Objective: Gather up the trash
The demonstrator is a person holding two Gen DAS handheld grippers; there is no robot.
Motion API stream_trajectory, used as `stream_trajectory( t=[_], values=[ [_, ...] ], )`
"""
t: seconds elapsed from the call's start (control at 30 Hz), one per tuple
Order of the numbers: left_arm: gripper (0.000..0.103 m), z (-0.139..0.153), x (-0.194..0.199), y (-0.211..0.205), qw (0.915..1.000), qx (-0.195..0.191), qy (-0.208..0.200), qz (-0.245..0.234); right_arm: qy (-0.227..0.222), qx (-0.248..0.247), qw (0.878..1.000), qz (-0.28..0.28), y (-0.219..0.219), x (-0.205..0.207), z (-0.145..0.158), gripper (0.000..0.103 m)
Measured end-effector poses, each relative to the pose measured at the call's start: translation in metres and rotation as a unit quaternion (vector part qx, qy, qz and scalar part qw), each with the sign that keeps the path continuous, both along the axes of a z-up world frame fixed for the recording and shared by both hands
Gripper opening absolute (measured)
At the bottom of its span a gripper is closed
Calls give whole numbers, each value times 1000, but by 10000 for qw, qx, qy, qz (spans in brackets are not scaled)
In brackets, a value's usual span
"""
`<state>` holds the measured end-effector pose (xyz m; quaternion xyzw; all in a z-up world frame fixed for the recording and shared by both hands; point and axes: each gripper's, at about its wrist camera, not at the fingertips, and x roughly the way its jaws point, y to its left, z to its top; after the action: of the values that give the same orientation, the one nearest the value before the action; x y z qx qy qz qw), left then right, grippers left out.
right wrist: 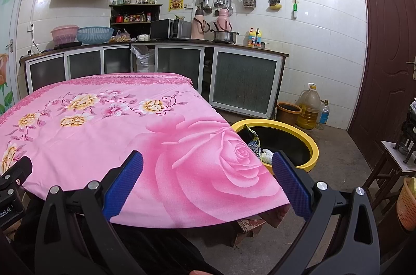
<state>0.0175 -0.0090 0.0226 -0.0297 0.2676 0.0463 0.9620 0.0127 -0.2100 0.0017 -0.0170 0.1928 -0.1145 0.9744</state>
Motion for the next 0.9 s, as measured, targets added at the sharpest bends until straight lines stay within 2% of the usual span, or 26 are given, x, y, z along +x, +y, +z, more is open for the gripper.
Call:
stream_trajectory(
  t=[0.9],
  values=[
    [95,-1,0,0,10000,-11,23,-3,35,-1,10000,16,0,-2,-1,95]
  ],
)
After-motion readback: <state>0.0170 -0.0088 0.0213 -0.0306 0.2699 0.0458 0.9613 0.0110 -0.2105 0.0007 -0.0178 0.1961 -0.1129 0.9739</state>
